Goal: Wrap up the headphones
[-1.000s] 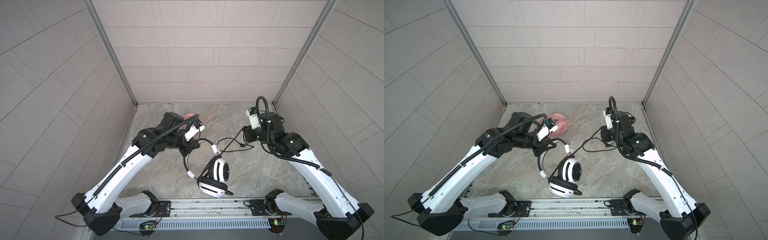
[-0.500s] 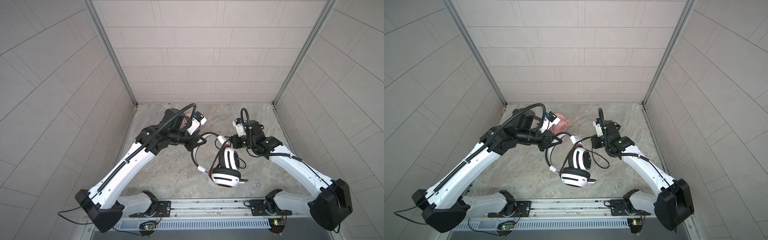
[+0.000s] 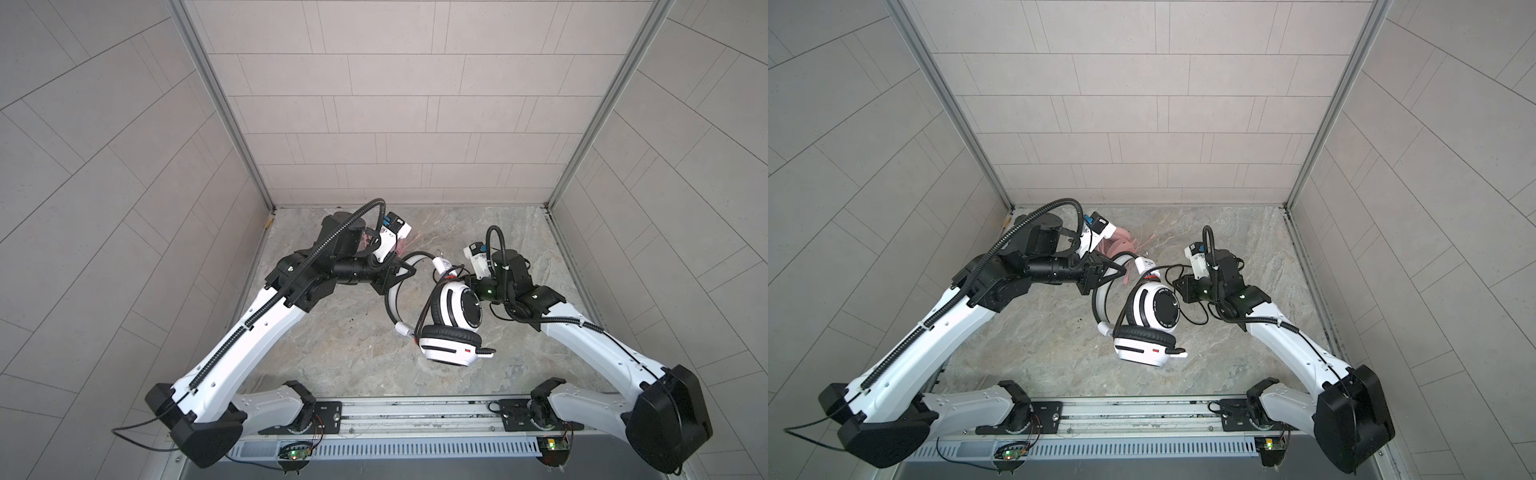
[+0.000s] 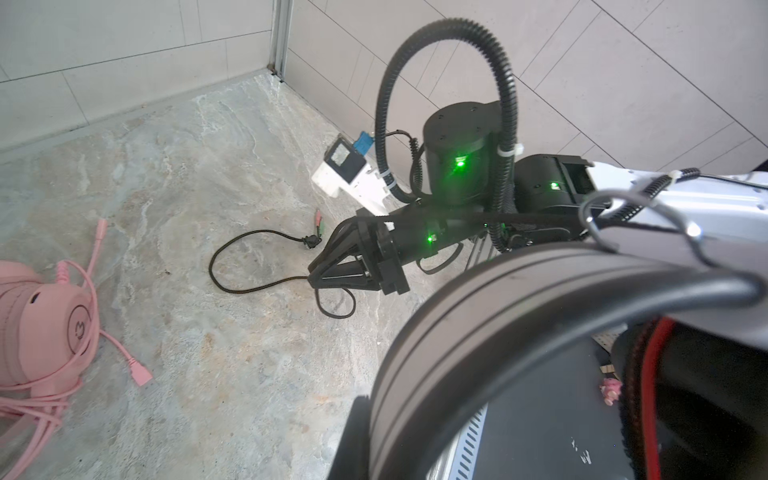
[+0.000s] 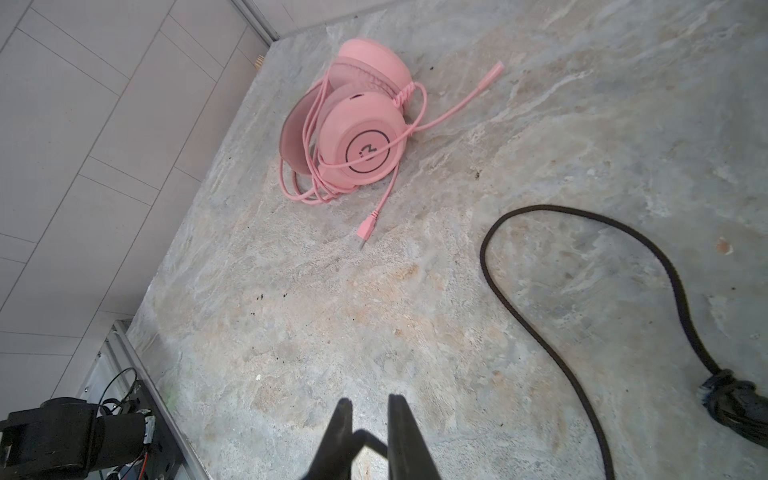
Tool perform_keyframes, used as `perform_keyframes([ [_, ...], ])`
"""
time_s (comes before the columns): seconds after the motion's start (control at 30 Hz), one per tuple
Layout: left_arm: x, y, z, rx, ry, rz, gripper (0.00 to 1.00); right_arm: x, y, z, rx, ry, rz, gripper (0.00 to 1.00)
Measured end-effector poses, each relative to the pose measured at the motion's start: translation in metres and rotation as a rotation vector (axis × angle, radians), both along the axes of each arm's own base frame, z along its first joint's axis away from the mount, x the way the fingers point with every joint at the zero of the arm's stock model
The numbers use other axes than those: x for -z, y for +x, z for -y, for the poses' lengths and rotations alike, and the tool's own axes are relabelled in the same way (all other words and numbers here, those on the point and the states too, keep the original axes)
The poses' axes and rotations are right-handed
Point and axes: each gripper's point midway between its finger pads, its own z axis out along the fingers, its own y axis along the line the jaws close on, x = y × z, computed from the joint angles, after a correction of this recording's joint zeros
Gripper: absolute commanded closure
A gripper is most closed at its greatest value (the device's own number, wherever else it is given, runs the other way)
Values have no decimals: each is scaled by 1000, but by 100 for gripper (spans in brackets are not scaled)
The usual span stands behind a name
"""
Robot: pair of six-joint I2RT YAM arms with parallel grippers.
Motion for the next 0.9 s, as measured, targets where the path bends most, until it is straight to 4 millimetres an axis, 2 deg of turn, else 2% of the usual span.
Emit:
perform_keyframes([
  [0.13,-9,8,-8,-48,6,22,100,8,-2,-1,-6,13,-5,57],
  [0.27,-23,13,-13,-77,1,39,100,24,-2,-5,-12,24,-34,51],
  [0.47,-32,19,-16,-101,-8,52,100,36,9,-13,-30,37,-31,48],
  [0.7,-35,32,-18,-140,-41,1,100,63,25,-24,-49,30,-42,48],
  [0.9,-57,42,-23,-171,-116,-4,100,84,35,-41,-85,48,-37,50],
])
